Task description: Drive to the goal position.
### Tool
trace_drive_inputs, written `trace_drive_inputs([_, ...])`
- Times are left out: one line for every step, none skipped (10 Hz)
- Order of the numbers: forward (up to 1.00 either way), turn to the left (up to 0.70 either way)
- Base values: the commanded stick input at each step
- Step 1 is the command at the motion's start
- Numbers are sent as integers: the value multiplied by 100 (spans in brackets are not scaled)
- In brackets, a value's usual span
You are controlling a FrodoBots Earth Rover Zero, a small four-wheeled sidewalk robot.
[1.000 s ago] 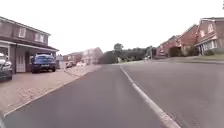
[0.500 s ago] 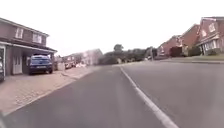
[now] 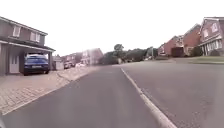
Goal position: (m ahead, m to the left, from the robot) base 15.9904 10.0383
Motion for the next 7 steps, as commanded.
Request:
trace_drive_inputs([100, 0])
trace_drive_inputs([100, 0])
trace_drive_inputs([100, 0])
trace_drive_inputs([100, 0])
trace_drive_inputs([100, 0])
trace_drive_inputs([100, 0])
trace_drive_inputs([100, 0])
